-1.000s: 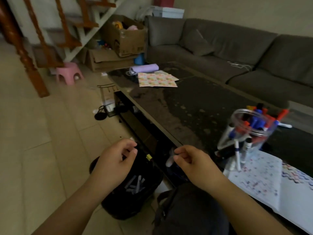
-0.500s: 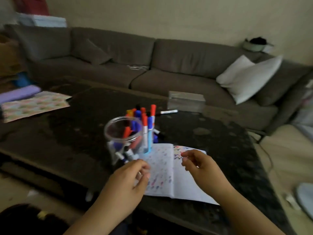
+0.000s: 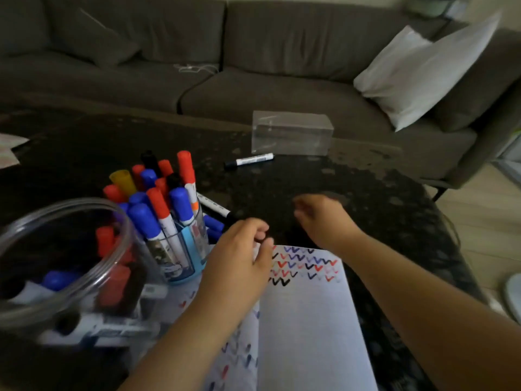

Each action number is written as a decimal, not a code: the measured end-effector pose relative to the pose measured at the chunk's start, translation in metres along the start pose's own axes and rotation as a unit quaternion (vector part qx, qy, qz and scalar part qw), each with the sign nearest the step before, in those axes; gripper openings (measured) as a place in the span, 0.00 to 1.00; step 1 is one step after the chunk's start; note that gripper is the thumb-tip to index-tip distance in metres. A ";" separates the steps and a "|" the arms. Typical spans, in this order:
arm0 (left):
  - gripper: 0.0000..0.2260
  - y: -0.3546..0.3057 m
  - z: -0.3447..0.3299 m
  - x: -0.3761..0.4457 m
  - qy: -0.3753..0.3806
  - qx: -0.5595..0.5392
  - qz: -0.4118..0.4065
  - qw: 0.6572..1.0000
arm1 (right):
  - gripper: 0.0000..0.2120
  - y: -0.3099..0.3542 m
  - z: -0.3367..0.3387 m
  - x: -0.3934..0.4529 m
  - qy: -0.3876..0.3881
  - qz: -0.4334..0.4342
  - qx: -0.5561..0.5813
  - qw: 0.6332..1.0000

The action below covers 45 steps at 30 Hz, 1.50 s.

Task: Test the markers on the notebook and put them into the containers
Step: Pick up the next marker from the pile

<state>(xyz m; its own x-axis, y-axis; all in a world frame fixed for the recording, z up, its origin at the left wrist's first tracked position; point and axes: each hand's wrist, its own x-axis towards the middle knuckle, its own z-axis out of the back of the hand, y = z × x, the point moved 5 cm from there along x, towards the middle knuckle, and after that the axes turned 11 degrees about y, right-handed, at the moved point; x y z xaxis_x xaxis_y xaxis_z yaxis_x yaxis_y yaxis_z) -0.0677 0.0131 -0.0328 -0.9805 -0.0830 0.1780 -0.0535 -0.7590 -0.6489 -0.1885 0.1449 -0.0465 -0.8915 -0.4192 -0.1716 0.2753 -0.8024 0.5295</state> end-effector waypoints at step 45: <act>0.09 -0.014 -0.007 -0.030 0.185 -0.419 0.122 0.880 | 0.16 0.041 -0.043 -0.139 0.184 -0.050 0.573 0.797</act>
<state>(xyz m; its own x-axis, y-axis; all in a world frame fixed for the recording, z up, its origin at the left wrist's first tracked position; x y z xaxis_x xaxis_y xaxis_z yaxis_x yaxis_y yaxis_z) -0.0393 0.0307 -0.0345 -0.9683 0.1570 -0.1944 0.1982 0.0084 -0.9801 -0.0375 0.1516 -0.0366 -0.6638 -0.6433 -0.3814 -0.4882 -0.0135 0.8726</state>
